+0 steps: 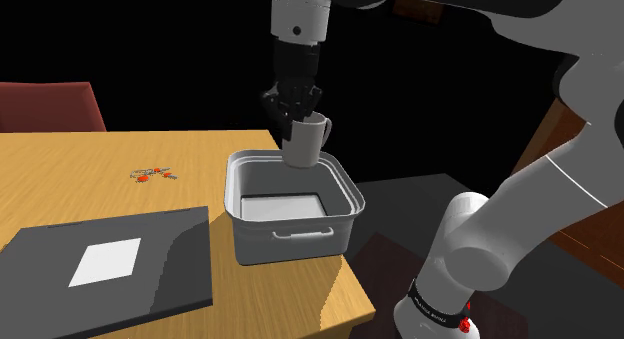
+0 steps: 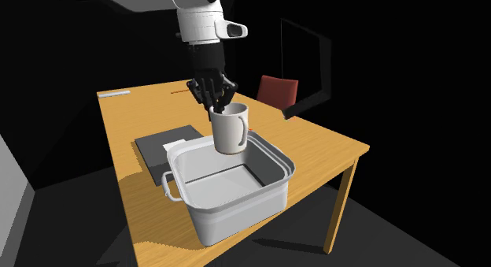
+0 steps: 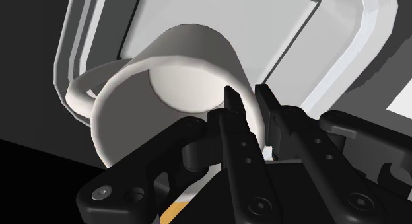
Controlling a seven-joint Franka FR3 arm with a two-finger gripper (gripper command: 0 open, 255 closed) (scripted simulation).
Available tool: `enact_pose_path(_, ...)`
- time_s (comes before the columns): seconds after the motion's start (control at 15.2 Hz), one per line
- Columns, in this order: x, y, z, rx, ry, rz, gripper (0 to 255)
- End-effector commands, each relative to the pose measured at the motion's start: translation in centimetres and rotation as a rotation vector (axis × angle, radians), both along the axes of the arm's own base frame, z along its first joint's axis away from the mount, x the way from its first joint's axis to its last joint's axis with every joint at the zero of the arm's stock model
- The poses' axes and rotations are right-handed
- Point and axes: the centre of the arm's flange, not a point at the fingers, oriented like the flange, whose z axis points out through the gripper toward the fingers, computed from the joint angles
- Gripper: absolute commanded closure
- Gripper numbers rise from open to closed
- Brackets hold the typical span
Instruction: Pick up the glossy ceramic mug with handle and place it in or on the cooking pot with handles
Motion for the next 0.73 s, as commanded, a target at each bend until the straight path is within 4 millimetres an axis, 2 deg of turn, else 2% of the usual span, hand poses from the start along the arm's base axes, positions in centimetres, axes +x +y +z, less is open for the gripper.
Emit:
enact_pose_path(0.0, -0.1, -0.1, -1.2, 0.0, -0.001, 0.0, 255)
enact_pose_path(0.33, -0.1, -0.1, -4.0, 0.0, -0.001, 0.0, 255)
enact_pose_path(0.66, -0.1, -0.1, -4.0, 0.0, -0.001, 0.0, 255)
